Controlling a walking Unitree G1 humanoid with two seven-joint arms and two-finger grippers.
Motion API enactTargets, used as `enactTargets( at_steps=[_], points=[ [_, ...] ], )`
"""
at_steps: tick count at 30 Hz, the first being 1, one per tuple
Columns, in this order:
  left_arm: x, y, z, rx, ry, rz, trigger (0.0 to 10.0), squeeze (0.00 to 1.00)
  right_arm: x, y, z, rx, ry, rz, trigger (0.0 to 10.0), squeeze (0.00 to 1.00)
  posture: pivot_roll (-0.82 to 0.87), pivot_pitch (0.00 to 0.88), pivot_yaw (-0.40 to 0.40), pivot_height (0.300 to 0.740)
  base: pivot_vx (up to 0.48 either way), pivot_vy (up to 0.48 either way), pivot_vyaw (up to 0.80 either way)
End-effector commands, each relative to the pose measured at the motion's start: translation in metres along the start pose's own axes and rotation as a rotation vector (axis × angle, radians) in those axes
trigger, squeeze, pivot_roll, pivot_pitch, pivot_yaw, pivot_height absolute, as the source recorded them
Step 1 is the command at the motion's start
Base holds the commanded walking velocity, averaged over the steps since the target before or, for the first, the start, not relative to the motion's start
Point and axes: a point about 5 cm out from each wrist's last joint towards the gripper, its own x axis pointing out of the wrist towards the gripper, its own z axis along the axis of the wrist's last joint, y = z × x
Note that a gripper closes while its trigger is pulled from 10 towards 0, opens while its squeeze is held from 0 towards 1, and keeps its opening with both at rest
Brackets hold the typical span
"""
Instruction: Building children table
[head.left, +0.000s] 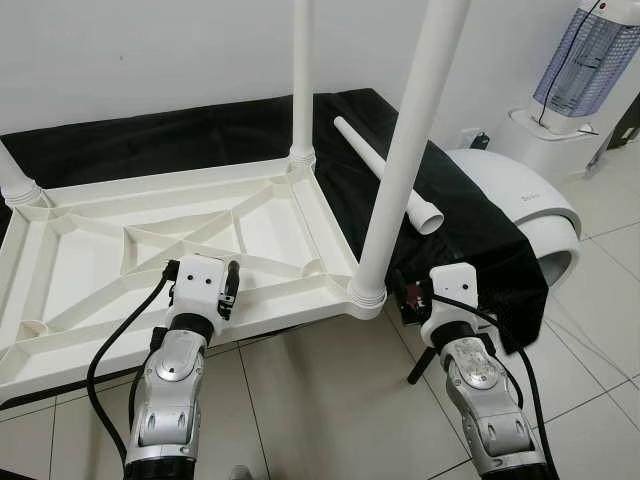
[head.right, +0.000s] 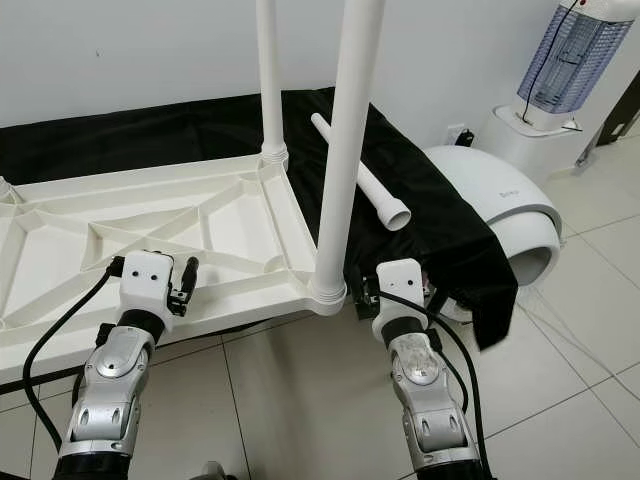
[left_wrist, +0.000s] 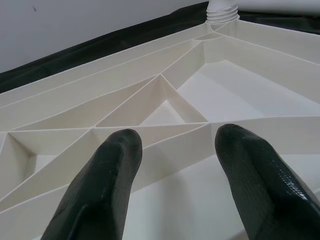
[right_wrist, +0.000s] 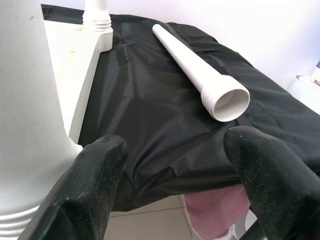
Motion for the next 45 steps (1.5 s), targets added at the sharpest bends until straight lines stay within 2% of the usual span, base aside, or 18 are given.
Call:
enactTargets(
  at_steps=[1, 45],
  points=[
    [-0.0011, 0.0025, -0.0022, -0.006, 0.007, 0.078, 10.0, 0.00, 0.0003, 0.0001, -0.0004, -0.006, 0.004, -0.006, 10.0, 0.00, 0.06, 0.055, -0.043, 0.740, 0.000, 0.000, 0.00],
    [-0.0018, 0.0021, -0.0026, -0.005, 0.008, 0.078, 10.0, 0.00, 0.0002, 0.0001, -0.0011, -0.006, 0.006, -0.004, 10.0, 0.00, 0.06, 0.055, -0.044, 0.740, 0.000, 0.000, 0.00]
  ],
)
